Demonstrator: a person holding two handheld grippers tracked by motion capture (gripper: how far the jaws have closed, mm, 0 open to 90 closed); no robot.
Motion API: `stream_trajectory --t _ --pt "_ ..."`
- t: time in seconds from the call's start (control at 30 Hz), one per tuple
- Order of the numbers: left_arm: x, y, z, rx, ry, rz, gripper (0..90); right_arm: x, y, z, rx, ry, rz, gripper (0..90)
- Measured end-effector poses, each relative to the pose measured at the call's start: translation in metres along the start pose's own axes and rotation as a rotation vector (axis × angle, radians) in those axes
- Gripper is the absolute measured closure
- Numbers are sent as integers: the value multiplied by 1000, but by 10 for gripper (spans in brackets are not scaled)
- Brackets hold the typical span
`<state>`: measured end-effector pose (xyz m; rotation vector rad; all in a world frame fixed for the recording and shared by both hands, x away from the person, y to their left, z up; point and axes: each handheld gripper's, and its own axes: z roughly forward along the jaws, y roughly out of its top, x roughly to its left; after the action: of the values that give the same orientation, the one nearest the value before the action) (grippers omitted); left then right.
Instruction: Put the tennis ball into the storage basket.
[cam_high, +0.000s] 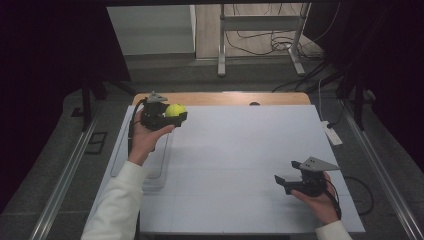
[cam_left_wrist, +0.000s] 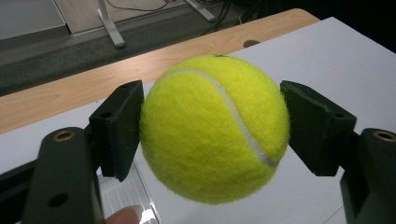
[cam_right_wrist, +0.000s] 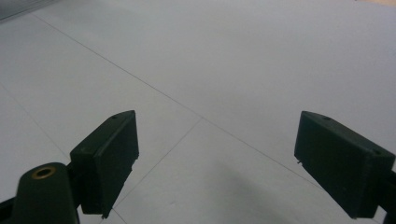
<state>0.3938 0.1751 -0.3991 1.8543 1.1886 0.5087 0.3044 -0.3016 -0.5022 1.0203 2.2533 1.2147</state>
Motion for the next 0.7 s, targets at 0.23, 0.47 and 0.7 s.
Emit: stream_trajectory --t 0.23,0.47,0.7 --pt "6 0 -3 -8 12 -10 264 0 0 0 0 -1 -1 143" --pt "11 -1 -8 -17 27 -17 264 0 0 0 0 -1 0 143" --pt "18 -2 -10 -11 40 -21 264 0 0 0 -1 -1 1 143"
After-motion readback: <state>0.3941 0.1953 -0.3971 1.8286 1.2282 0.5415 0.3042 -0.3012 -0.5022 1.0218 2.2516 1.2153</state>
